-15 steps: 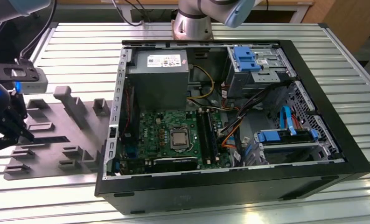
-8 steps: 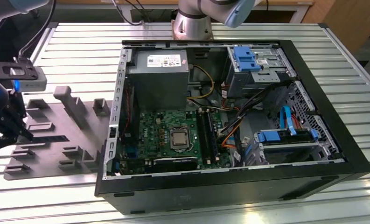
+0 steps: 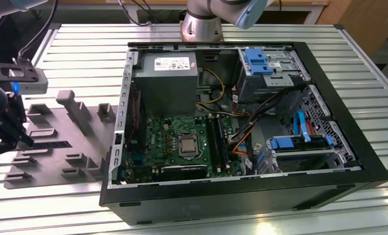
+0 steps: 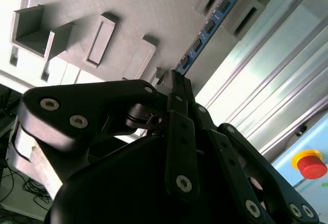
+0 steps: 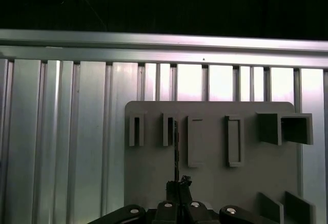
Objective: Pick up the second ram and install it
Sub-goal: 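Pick up the second ram and move it above second insertion slot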
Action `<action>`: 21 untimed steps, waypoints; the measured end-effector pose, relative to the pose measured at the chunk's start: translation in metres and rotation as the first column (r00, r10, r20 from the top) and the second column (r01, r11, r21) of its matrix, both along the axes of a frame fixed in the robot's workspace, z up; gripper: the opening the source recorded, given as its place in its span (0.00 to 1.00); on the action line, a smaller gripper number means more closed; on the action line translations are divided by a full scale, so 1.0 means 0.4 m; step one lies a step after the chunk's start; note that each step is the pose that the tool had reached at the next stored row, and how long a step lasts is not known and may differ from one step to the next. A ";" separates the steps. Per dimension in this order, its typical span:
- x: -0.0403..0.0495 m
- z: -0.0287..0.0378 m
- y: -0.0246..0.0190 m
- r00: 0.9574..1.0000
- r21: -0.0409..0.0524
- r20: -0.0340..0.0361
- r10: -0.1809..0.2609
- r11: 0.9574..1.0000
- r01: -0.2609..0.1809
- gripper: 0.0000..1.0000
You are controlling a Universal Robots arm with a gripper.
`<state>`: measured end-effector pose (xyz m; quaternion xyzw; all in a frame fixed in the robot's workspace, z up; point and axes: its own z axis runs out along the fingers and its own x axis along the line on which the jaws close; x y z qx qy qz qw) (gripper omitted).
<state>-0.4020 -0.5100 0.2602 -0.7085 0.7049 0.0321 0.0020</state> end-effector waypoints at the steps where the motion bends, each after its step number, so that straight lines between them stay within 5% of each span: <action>1: 0.000 0.001 0.000 1.000 0.000 0.000 0.000 1.000 0.000 0.12; 21: 0.000 0.021 0.000 1.000 0.000 0.000 0.000 1.000 0.000 0.12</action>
